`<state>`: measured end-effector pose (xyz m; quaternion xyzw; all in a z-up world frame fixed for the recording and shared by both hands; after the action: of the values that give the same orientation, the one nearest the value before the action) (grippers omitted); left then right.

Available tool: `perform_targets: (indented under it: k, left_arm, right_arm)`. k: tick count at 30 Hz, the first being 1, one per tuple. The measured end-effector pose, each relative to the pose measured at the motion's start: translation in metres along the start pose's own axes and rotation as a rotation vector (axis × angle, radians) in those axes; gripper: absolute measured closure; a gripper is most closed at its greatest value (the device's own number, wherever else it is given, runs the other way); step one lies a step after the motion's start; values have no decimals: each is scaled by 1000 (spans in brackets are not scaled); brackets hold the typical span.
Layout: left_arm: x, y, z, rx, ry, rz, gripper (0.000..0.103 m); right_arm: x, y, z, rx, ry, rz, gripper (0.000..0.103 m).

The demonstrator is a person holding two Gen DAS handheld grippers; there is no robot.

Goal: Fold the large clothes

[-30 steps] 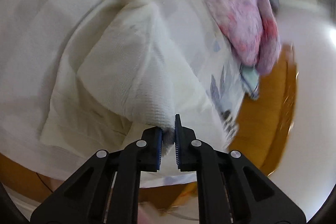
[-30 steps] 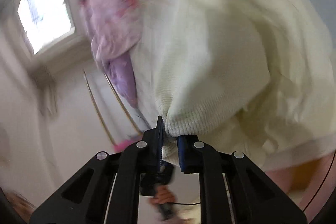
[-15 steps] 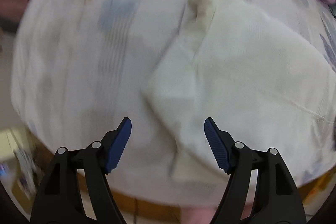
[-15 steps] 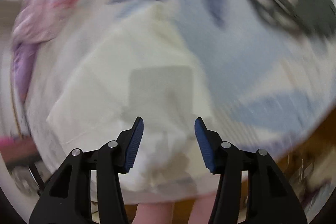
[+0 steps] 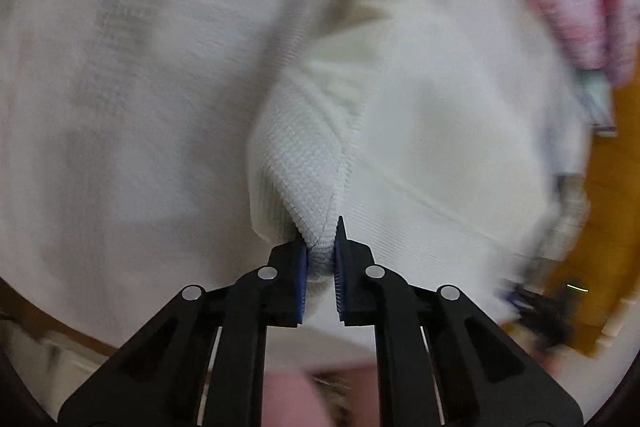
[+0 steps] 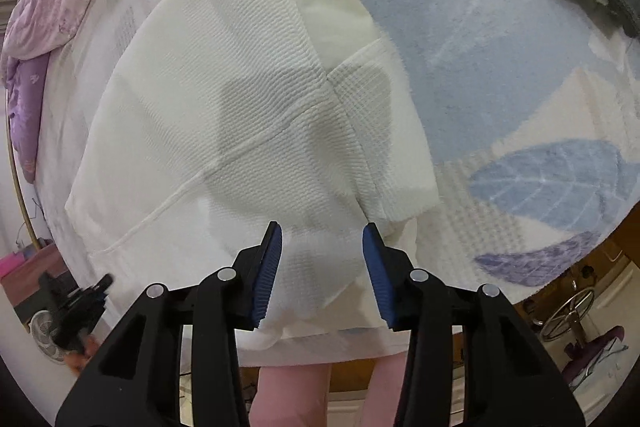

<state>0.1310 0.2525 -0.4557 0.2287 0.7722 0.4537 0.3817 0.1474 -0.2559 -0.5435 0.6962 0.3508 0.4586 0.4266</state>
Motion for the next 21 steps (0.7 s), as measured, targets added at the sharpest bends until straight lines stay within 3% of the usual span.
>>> perform_targets:
  k: [2, 4, 6, 7, 9, 10, 11, 12, 14, 15, 16, 17, 19, 20, 21]
  left_arm:
    - [-36, 26, -18, 51, 34, -267, 94]
    - [-50, 35, -20, 89, 99, -455, 94]
    - [-35, 19, 11, 93, 231, -586, 93]
    - [-10, -2, 21, 90, 301, -574, 92]
    - [62, -56, 33, 78, 419, -356, 91]
    - [96, -74, 35, 87, 488, -291, 88]
    - [103, -78, 35, 116, 545, -386, 88]
    - [108, -73, 34, 123, 603, -432, 88]
    - [97, -48, 31, 50, 472, -274, 80]
    - [87, -31, 28, 7, 332, -84, 62]
    - [76, -17, 23, -32, 211, 102, 56]
    - [60, -8, 19, -58, 105, 215, 56]
    - [32, 2, 13, -93, -42, 339, 57]
    - [19, 5, 12, -116, -90, 371, 58]
    - [-2, 6, 9, -146, -154, 381, 71]
  right_arm:
    - [0, 7, 5, -16, -8, 27, 63]
    - [7, 14, 5, -27, -8, 38, 63]
    - [2, 15, 6, -34, -11, 30, 63]
    - [4, 9, 1, -34, -12, 23, 63]
    - [1, 4, 1, -15, -21, -1, 63]
    - [0, 4, -8, -11, -24, -11, 63]
    - [-2, 8, -9, -11, -21, -29, 63]
    - [-4, 16, -12, -22, -8, -42, 63]
    - [3, 27, -6, -60, 43, -66, 63]
    - [7, 32, -3, -77, 78, -76, 63]
    - [9, 35, -2, -83, 98, -82, 63]
    - [12, 35, 2, -85, 124, -91, 63]
    - [15, 25, 16, -73, 159, -123, 83]
    - [15, 20, 18, -61, 170, -136, 85]
    - [16, 16, 17, -48, 176, -140, 86]
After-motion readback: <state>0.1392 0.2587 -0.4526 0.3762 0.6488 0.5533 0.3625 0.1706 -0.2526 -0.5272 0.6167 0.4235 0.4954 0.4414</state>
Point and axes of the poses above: each gripper's, at about its wrist camera, not at the fingertips, and y roughly against the way its jaws point, x to its left, z to its top, the point moved 8 cm from there along -y, roughly the way its jaws point, and after that the axes turned 10 degrees about y, right-handed, at the moved point
